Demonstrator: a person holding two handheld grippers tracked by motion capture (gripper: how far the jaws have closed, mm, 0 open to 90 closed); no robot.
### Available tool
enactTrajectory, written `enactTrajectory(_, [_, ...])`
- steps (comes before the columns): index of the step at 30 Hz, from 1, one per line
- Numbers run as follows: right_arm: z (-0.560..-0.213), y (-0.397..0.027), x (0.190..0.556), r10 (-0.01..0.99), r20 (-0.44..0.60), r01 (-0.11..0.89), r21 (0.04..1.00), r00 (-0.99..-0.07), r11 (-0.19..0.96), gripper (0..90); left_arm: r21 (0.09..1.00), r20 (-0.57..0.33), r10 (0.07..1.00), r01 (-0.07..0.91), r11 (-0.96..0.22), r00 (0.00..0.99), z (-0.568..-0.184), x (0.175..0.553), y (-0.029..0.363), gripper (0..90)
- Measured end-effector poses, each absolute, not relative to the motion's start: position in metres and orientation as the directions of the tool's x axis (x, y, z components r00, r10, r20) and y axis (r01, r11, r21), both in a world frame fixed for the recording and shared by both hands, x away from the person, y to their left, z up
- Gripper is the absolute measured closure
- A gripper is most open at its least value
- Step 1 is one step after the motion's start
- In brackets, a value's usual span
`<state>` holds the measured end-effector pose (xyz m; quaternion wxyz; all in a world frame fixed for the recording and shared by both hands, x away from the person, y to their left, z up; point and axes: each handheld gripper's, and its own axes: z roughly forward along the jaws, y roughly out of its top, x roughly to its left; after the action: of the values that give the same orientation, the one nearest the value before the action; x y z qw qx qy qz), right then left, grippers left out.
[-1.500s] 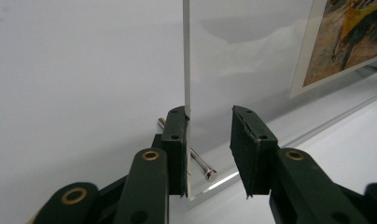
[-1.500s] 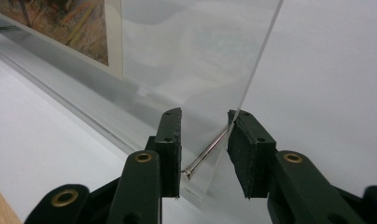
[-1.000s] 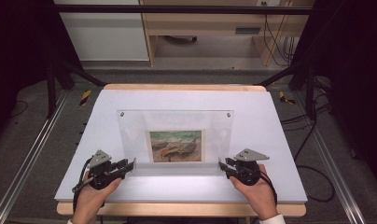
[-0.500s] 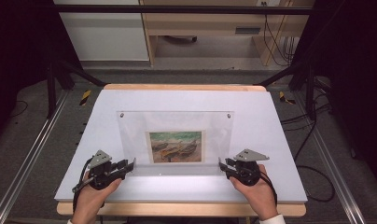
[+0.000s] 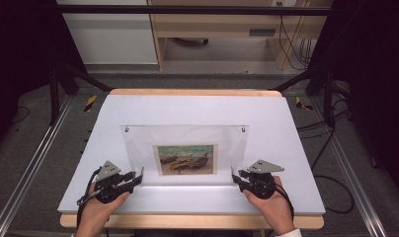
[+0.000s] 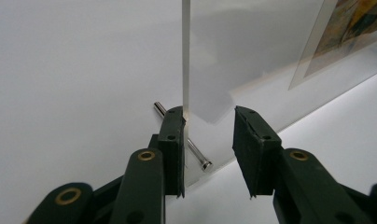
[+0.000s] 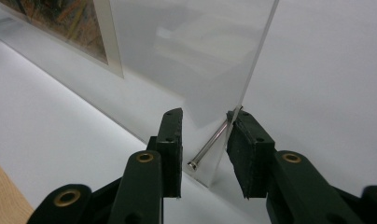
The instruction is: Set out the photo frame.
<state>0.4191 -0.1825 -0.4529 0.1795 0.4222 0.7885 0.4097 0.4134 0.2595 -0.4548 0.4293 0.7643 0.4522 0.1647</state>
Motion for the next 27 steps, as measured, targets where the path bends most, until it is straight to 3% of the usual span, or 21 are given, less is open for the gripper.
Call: enactTrajectory(27, [-0.4533, -0.1814, 0.4186, 0.815, 0.056, 0.516, 0.798, -0.577, 0.311, 65.6, 0.806, -0.140, 0.831, 0.550, -0.220, 0.538, -0.4552, 0.4134, 0.2598, 63.6])
